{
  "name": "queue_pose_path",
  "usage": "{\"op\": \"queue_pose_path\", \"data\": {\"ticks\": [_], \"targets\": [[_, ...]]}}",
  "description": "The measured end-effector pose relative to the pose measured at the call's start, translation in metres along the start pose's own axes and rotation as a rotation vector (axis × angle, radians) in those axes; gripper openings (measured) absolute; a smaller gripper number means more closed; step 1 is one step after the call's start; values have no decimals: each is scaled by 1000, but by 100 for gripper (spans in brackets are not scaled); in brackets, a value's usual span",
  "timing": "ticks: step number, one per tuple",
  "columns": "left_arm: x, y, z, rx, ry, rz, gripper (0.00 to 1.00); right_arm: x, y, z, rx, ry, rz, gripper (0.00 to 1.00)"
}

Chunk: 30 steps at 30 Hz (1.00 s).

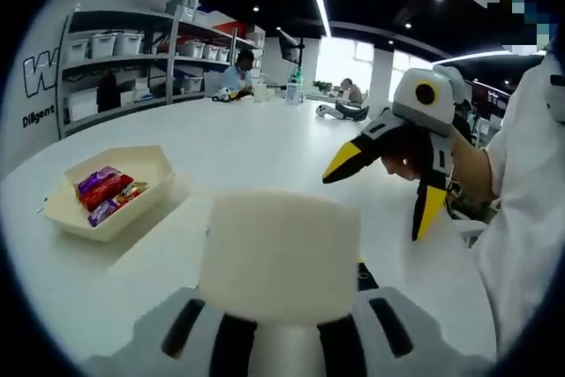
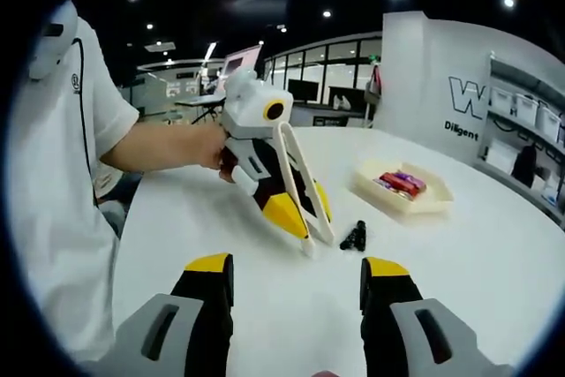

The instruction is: Place the target food into the container with the food tongs after gripping and lifting it, then release it inside without dropping or visibly crushing the food.

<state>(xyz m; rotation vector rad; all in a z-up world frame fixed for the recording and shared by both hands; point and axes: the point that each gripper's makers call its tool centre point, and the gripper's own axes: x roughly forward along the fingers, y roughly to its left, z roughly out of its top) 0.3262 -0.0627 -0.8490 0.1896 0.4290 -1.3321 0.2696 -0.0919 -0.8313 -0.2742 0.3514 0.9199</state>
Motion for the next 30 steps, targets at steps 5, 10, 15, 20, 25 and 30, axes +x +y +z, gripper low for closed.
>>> {"op": "queue_pose_path", "data": {"ticks": [5,10,15,20,25,30], "targets": [[6,-6,3,5,-8,-6,21,-1,0,-1,3,-1,-2,54],[13,-10,5,5,-11,-16,21,-2,-1,-2,5,-3,-5,54],[22,-13,11,12,-17,-27,22,-4,-3,-3,8,-5,-10,54],[27,-14,18,34,-20,-40,22,-6,-4,-3,12,-10,-14,54],[21,-3,32,81,-27,-31,21,-7,-5,-6,15,-9,-15,54],[18,13,37,133,-6,-9,21,-7,-5,-7,19,-12,-15,54]]}}
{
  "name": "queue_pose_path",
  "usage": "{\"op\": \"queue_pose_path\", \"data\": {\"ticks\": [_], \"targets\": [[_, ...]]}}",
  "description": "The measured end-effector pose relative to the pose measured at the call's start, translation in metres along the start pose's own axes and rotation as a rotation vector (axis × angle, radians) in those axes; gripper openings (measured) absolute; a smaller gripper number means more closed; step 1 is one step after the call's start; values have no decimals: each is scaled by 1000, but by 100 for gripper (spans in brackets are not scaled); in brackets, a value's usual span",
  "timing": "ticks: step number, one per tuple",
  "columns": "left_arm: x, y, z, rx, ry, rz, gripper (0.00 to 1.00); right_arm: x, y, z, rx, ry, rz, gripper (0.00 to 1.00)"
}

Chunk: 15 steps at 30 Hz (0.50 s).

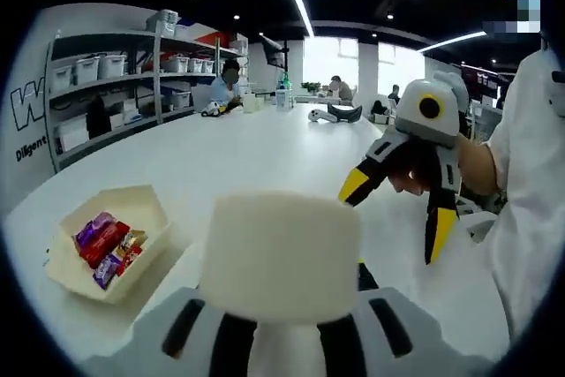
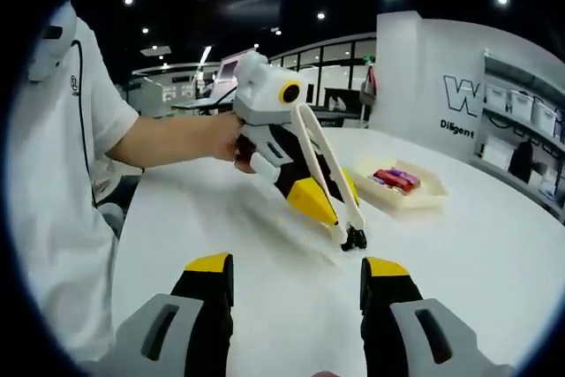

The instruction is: Place the target food into the container with the food tongs after gripping and lifting it, then release it inside without dropping or visibly crushing the food.

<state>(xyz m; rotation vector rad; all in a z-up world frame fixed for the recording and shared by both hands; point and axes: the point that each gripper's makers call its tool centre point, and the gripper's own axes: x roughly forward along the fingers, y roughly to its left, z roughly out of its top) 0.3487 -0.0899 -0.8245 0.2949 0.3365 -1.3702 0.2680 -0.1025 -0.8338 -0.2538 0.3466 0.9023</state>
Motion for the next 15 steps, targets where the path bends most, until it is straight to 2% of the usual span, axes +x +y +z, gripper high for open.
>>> {"op": "queue_pose_path", "data": {"ticks": [2,3,6,9,15], "targets": [[1,3,-2,13,12,-2,21,0,0,0,2,-1,1,54],[2,8,-7,49,47,-1,21,-1,0,-1,2,0,0,54],[4,12,-11,71,74,-7,21,-2,-1,0,4,-2,-2,54],[5,13,-10,96,82,-24,21,-2,-2,-1,6,-2,-2,54],[8,14,-6,195,121,-45,21,-2,-3,-1,7,-1,-1,54]]}}
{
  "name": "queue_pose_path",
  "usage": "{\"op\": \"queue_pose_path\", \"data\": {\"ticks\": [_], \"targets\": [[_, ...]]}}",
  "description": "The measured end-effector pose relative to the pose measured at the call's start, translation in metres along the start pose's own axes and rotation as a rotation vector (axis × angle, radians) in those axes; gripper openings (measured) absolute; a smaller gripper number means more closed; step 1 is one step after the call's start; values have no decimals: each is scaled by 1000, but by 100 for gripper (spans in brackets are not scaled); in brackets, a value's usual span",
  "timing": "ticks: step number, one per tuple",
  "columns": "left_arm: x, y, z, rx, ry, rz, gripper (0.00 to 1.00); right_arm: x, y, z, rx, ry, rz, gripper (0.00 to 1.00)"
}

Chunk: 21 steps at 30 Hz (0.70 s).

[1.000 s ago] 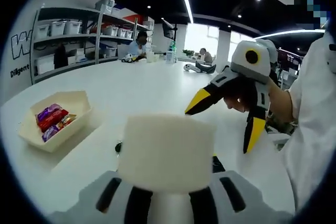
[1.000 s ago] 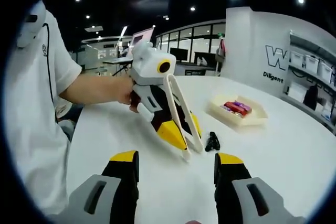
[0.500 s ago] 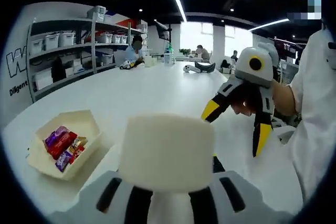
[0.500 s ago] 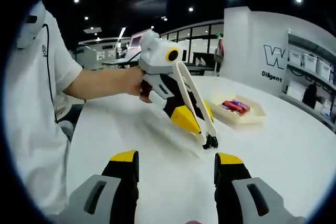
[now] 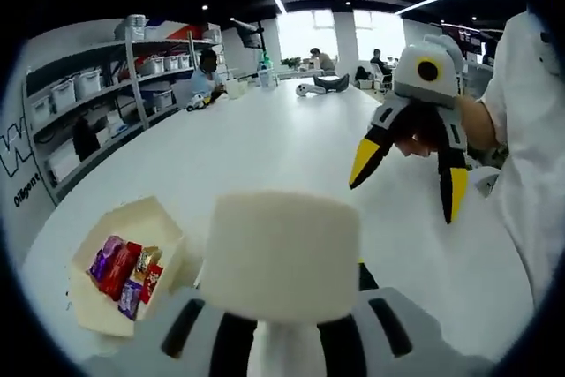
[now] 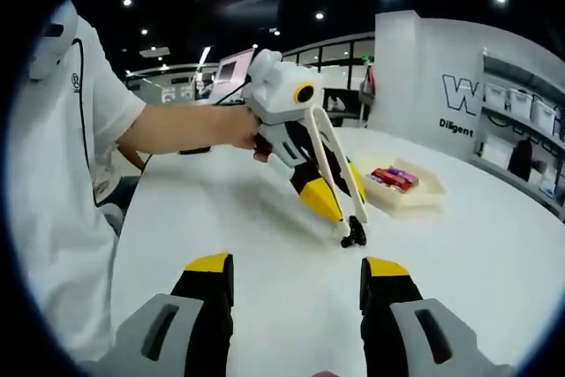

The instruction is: Place the target food into the container with the food tongs after gripping and lifting it, then release it inside without dropping or visibly crushing the food.

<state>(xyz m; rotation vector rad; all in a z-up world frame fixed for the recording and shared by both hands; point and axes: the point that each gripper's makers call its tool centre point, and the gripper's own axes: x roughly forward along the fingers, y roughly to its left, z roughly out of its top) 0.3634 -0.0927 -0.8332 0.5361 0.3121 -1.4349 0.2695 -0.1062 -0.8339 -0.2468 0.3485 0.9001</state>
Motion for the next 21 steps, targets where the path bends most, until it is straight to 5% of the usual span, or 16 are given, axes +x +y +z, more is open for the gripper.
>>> {"op": "queue_pose_path", "data": {"ticks": [15,21], "targets": [[4,1,-4,111,97,-72,21,0,-3,2,-2,-2,1,54],[0,2,-14,112,172,-41,21,1,-2,1,-1,2,3,54]]}}
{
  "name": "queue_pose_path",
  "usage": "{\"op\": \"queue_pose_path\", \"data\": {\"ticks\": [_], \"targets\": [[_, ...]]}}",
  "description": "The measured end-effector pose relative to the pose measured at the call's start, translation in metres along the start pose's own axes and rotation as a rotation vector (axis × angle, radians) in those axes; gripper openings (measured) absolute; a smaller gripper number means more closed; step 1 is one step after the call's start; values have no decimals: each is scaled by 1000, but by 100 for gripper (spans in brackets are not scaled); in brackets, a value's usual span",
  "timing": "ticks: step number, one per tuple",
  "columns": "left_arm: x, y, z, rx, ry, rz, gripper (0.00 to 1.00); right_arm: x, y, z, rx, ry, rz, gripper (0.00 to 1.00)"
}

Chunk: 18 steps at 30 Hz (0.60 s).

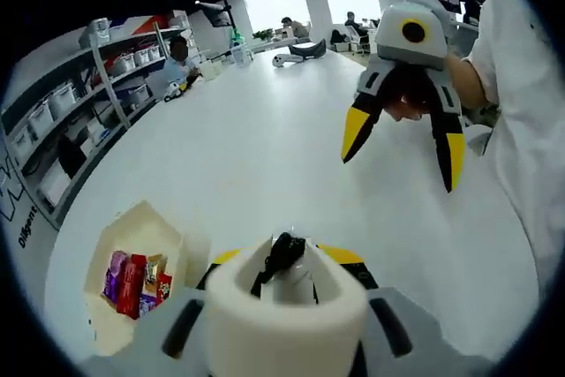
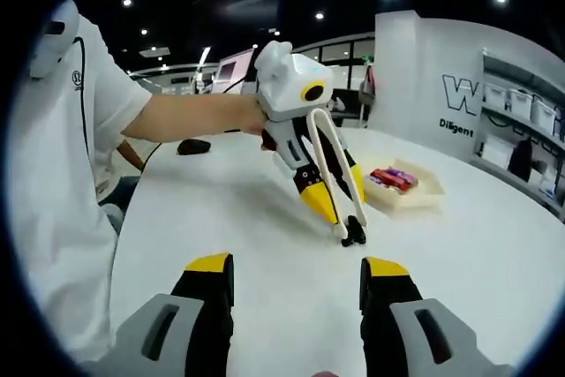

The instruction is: Place the target food into the container with the food tongs after gripping and lifting it, then release it inside without dropping or visibly crushing the food.

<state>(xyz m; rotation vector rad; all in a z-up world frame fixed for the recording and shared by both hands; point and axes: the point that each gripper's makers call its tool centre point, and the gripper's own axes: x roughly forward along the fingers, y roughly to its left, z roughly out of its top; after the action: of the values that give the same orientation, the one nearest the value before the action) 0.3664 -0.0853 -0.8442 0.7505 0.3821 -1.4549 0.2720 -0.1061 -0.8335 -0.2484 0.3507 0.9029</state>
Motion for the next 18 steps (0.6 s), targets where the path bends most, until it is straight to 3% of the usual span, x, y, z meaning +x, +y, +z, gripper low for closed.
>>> {"op": "queue_pose_path", "data": {"ticks": [7,18], "targets": [[-3,-3,-3,-28,21,20,19,2,1,3,-6,-3,4,54],[-12,-17,-5,-4,58,-23,19,1,3,2,-8,1,5,54]]}}
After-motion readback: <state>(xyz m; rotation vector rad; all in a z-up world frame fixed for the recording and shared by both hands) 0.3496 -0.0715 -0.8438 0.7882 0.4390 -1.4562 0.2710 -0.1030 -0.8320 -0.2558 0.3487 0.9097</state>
